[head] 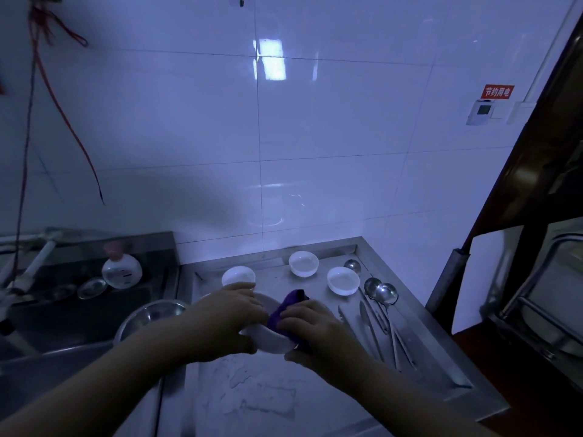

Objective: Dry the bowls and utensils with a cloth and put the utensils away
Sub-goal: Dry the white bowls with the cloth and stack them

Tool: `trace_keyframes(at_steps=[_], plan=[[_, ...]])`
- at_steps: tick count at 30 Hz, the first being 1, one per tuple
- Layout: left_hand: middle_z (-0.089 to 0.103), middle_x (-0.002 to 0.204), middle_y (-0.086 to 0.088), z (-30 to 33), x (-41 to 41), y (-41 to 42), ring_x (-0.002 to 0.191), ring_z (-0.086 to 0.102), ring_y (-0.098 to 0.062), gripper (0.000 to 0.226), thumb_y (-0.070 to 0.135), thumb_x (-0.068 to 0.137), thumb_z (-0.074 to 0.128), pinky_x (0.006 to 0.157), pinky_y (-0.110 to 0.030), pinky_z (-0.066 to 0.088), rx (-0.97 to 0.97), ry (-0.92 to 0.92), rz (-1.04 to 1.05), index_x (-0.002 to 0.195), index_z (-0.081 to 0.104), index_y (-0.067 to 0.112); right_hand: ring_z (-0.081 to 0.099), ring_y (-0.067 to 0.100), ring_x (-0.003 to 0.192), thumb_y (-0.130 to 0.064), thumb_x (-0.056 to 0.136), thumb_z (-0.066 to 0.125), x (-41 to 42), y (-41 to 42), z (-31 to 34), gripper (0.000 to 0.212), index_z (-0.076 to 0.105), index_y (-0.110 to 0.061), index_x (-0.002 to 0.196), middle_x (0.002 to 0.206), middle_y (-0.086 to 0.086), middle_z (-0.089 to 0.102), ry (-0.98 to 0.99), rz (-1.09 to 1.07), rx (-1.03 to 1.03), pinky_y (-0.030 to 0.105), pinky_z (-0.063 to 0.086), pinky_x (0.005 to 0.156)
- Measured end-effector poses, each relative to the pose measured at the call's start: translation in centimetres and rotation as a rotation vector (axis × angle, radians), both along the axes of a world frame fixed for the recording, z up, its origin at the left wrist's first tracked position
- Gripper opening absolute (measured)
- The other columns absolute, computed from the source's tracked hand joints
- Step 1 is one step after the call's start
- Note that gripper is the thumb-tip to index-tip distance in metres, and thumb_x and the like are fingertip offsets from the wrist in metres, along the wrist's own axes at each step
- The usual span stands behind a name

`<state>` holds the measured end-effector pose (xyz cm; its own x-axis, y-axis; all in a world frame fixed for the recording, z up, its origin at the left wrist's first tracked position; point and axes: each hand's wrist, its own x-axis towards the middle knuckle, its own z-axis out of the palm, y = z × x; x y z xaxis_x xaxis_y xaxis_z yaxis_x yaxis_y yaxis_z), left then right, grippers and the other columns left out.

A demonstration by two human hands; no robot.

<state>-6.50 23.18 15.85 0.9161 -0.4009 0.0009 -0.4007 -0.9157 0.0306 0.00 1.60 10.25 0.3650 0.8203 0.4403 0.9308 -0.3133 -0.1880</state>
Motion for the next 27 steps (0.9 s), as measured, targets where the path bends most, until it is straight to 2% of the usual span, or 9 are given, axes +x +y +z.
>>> trace_keyframes(at_steps=[2, 4, 6, 10, 14, 19, 22, 24, 27], plan=[[0.052, 0.086, 0.024, -0.3, -0.5, 0.2, 0.088, 0.045, 0.008, 0.014, 0.040, 0.075, 0.068, 0.089, -0.016, 0.036, -0.165, 0.026, 0.072, 0.085, 0.059, 0.037, 0.057, 0.012, 0.111, -0.017, 0.077, 0.077, 0.6, -0.8, 0.3, 0.042, 0.062, -0.015, 0.116, 0.116, 0.002, 0.065, 0.102, -0.070, 0.100, 0.029, 0.050, 0.096], [0.050, 0.074, 0.016, -0.6, -1.3, 0.1, 0.071, 0.049, 0.000, 0.018, 0.032, 0.072, 0.072, 0.065, -0.021, 0.041, -0.443, 0.077, 0.224, 0.069, 0.056, 0.039, 0.059, 0.013, 0.105, -0.014, 0.084, 0.072, 1.2, -1.6, 0.7, 0.029, 0.065, -0.012, 0.112, 0.109, 0.004, 0.067, 0.252, -0.187, 0.288, 0.039, 0.052, 0.091], [0.054, 0.068, 0.008, -0.7, -1.9, -0.5, 0.061, 0.049, -0.001, 0.024, 0.016, 0.073, 0.072, 0.059, -0.022, 0.041, -0.796, 0.126, 0.393, 0.067, 0.060, 0.036, 0.060, 0.015, 0.106, -0.017, 0.088, 0.069, 1.3, -1.6, 1.4, 0.030, 0.064, -0.011, 0.117, 0.111, 0.002, 0.066, 0.393, -0.270, 0.475, 0.041, 0.050, 0.093], [0.073, 0.079, -0.004, -0.3, -2.0, -3.0, 0.064, 0.063, -0.004, 0.030, -0.007, 0.085, 0.056, 0.056, -0.014, 0.047, -1.400, 0.258, 0.560, 0.086, 0.073, 0.018, 0.052, 0.020, 0.122, -0.015, 0.083, 0.067, -0.3, 0.5, 1.9, 0.055, 0.049, -0.015, 0.135, 0.132, 0.002, 0.054, 0.365, -0.278, 0.585, 0.040, 0.045, 0.103], [0.074, 0.096, -0.009, 0.5, -1.6, -4.8, 0.086, 0.069, -0.018, 0.037, -0.006, 0.088, 0.048, 0.080, -0.032, 0.054, -1.718, 0.290, 0.512, 0.089, 0.075, 0.018, 0.036, 0.022, 0.135, -0.028, 0.085, 0.056, -1.7, 2.4, 2.0, 0.062, 0.033, -0.022, 0.142, 0.146, 0.002, 0.040, 0.265, -0.257, 0.608, 0.029, 0.035, 0.108], [0.073, 0.095, -0.010, 1.1, -1.2, -5.1, 0.088, 0.070, -0.021, 0.040, -0.004, 0.086, 0.047, 0.080, -0.034, 0.057, -1.799, 0.318, 0.439, 0.091, 0.076, 0.024, 0.035, 0.023, 0.131, -0.043, 0.098, 0.039, -2.6, 3.3, 1.3, 0.046, 0.041, -0.024, 0.140, 0.146, 0.004, 0.040, 0.039, -0.198, 0.568, 0.035, 0.034, 0.104], [0.074, 0.086, -0.008, 0.9, -1.4, -5.8, 0.074, 0.069, -0.014, 0.035, -0.008, 0.089, 0.044, 0.065, -0.024, 0.055, -1.700, 0.289, 0.378, 0.097, 0.072, 0.011, 0.042, 0.023, 0.122, -0.037, 0.098, 0.038, -2.0, 3.6, 2.3, 0.037, 0.054, -0.026, 0.129, 0.136, 0.003, 0.050, 0.026, -0.285, 0.592, 0.041, 0.041, 0.096], [0.073, 0.082, -0.008, 0.5, -1.6, -6.2, 0.069, 0.066, -0.012, 0.031, -0.010, 0.086, 0.046, 0.061, -0.018, 0.050, -1.624, 0.251, 0.359, 0.095, 0.070, 0.007, 0.044, 0.017, 0.119, -0.030, 0.093, 0.040, -1.0, 3.9, 3.7, 0.035, 0.062, -0.028, 0.120, 0.127, -0.005, 0.054, 0.194, -0.345, 0.645, 0.038, 0.042, 0.096], [0.073, 0.098, -0.010, -0.1, -1.6, -5.9, 0.087, 0.067, -0.020, 0.039, -0.012, 0.080, 0.047, 0.070, -0.019, 0.051, -1.600, 0.198, 0.369, 0.105, 0.069, 0.008, 0.055, 0.009, 0.110, -0.015, 0.093, 0.047, 0.6, 4.1, 6.1, 0.036, 0.074, -0.039, 0.096, 0.107, -0.018, 0.064, 0.763, -0.242, 0.827, 0.027, 0.045, 0.095]])
